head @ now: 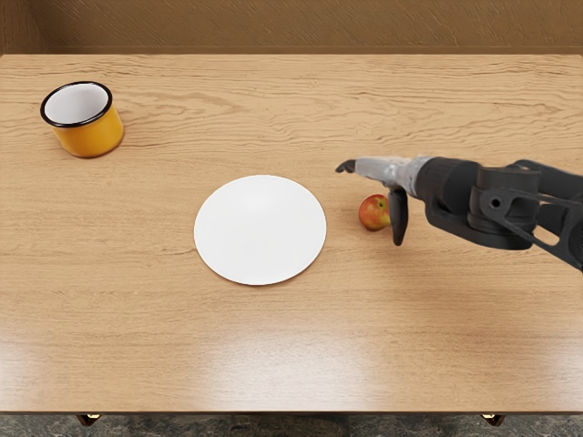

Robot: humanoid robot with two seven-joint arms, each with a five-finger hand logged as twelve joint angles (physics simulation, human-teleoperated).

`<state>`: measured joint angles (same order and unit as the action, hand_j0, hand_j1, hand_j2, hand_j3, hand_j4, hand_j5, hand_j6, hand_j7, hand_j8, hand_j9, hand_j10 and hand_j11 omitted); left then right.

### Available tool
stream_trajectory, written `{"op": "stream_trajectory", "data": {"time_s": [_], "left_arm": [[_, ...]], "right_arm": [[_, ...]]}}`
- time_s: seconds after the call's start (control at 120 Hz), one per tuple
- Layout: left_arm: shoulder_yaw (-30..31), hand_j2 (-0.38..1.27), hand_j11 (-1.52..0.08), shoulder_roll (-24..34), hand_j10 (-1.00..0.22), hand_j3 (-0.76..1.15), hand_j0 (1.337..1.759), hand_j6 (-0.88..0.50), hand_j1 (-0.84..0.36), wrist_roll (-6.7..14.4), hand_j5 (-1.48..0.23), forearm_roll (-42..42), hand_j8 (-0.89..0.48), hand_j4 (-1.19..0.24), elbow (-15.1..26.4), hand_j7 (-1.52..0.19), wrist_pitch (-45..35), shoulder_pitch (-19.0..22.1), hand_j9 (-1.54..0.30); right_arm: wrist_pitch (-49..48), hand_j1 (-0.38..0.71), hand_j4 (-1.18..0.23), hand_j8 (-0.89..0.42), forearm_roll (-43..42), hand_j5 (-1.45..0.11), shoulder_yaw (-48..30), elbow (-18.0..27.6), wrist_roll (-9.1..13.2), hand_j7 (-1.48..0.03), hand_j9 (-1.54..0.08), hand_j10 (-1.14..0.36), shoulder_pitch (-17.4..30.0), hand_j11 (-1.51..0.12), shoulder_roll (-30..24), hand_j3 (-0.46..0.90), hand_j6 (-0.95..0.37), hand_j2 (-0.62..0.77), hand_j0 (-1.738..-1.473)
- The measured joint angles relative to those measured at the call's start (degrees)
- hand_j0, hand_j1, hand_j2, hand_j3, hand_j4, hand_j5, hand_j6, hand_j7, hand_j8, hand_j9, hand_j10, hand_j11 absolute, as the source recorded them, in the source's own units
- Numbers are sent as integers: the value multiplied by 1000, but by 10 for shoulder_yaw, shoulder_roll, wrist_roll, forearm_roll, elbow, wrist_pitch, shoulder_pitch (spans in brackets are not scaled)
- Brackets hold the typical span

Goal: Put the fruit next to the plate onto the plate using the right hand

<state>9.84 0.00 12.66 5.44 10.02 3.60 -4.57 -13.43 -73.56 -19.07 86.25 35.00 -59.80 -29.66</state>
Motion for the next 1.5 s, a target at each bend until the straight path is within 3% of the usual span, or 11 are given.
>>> {"op": "stream_trajectory", "data": {"time_s": [0.85, 1.083, 1.5], "left_arm": [[0, 0, 0, 0, 0, 0, 1658, 0, 349, 0, 0, 0, 0, 0, 0, 0, 0, 0, 0], [0, 0, 0, 0, 0, 0, 1658, 0, 349, 0, 0, 0, 0, 0, 0, 0, 0, 0, 0], [0, 0, 0, 0, 0, 0, 1658, 0, 349, 0, 0, 0, 0, 0, 0, 0, 0, 0, 0]], "right_arm": [[41, 16, -308, -309, -58, -397, 0, -22, 0, -397, -397, -308, 43, -397, 19, 0, -310, -59, -1658], [43, 41, -329, -329, -59, -424, 0, -51, 0, -424, -424, -328, 47, -424, 33, 0, -330, -63, -1658], [59, 46, -333, -333, -76, -430, 1, -52, 0, -429, -430, -332, 58, -430, 49, 0, -334, -64, -1658]]}}
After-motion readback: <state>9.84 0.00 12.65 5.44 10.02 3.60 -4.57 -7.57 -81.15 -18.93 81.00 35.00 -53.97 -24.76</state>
